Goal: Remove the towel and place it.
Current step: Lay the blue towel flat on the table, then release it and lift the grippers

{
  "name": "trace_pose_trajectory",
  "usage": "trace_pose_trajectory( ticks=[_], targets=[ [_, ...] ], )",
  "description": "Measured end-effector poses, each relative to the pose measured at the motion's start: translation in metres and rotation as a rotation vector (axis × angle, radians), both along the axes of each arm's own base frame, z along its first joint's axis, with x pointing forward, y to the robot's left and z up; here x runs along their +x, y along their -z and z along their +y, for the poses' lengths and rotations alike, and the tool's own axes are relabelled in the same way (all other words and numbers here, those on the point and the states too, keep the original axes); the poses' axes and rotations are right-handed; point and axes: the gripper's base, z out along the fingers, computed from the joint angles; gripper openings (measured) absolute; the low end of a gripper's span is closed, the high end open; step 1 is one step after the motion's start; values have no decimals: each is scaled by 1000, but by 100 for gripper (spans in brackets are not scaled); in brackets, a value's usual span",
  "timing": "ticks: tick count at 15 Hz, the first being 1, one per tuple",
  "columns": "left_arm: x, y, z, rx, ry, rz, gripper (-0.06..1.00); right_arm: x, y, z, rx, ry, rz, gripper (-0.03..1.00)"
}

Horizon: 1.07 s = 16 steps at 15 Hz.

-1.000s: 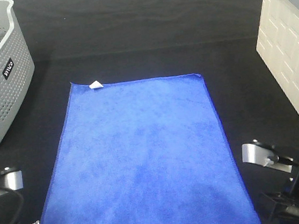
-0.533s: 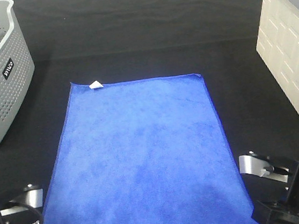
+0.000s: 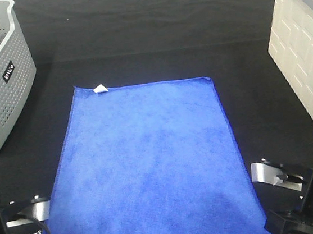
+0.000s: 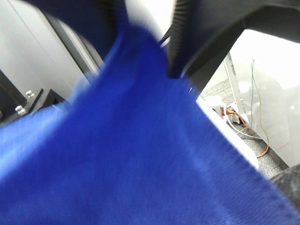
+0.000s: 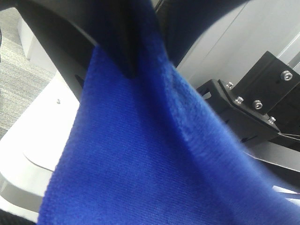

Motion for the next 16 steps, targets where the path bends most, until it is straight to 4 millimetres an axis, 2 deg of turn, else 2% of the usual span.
trace_pose_trajectory(
  ticks=[3,5,9,11,13,16],
  targets=[
    [0,0,0,18,-24,8,60,0,0,1,6,16,3,50],
    [4,-3,-2,11,-27,-2,63,0,0,2,9,21,5,69],
    [10,-12,-5,-13,-20,-27,63,0,-7,2,20,21,-32,72],
    [17,-31,-9,-48,-16,-86,63,14,-25,6,52,18,-142,72],
    [30,-50,-13,-63,-22,-175,63,34,-52,9,71,17,-288,72],
    [58,-77,-17,-38,-1,-336,63,68,-91,8,10,-24,-501,72]
  ],
)
